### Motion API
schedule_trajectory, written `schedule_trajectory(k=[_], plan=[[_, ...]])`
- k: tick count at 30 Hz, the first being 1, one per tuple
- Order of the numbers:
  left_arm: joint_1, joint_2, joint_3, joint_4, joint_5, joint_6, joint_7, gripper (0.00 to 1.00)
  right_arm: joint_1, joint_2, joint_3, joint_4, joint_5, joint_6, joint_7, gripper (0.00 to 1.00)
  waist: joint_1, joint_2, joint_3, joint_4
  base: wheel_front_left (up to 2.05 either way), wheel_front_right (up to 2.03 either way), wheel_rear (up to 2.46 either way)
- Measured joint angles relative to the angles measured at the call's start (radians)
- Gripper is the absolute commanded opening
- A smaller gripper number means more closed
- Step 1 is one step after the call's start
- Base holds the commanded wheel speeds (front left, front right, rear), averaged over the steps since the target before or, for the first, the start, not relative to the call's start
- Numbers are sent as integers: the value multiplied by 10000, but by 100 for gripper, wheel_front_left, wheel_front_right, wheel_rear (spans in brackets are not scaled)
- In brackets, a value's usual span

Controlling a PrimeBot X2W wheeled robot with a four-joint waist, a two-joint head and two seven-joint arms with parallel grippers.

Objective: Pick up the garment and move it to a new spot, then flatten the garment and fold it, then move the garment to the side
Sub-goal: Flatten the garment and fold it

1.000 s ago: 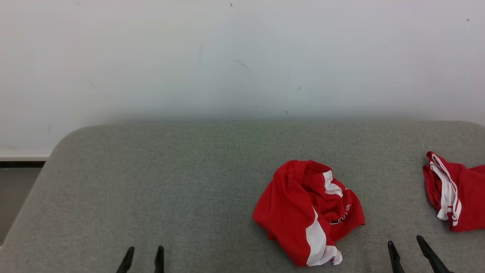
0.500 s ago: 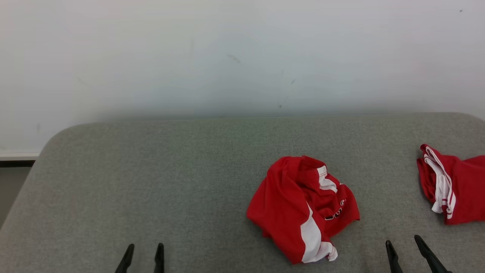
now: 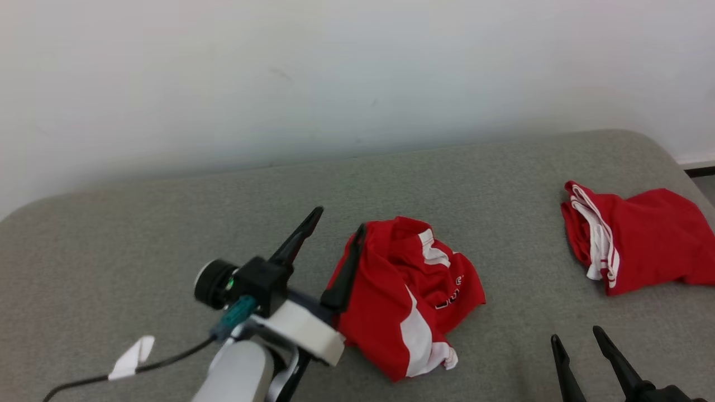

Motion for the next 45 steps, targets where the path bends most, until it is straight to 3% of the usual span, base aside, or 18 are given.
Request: schedule_trajectory(k=[11, 16, 21, 34, 44, 45], plan=[[-3678, -17, -2130, 1335, -1110, 104, 2196, 100, -721, 382, 192, -167, 102, 0, 0, 100, 0, 0, 982, -1609, 0, 0, 0], [-4495, -10, -2336, 2941, -1095, 589, 2855, 100, -878, 523, 148, -150, 157, 0, 0, 100, 1, 0, 1449, -2329, 0, 0, 0], [-4690, 242, -2393, 4314, -895, 775, 3356, 100, -874, 623, -4, -144, 159, 0, 0, 100, 1, 0, 1737, -2869, 0, 0, 0], [-5025, 673, -2592, 5570, -895, 635, 4161, 100, -1001, 706, 109, -100, 159, 0, 0, 100, 0, 0, 1926, -2754, 0, 0, 0], [-5665, 721, -2847, 6255, -1160, 169, 4949, 100, -1126, 719, 420, 25, 201, 0, 0, 100, 0, 0, 2200, -3058, 0, 0, 0], [-5696, 708, -2871, 6320, -1235, 142, 5085, 79, -1125, 719, 430, 33, 201, 0, 0, 100, 0, 0, 2214, -3090, 0, 0, 0]])
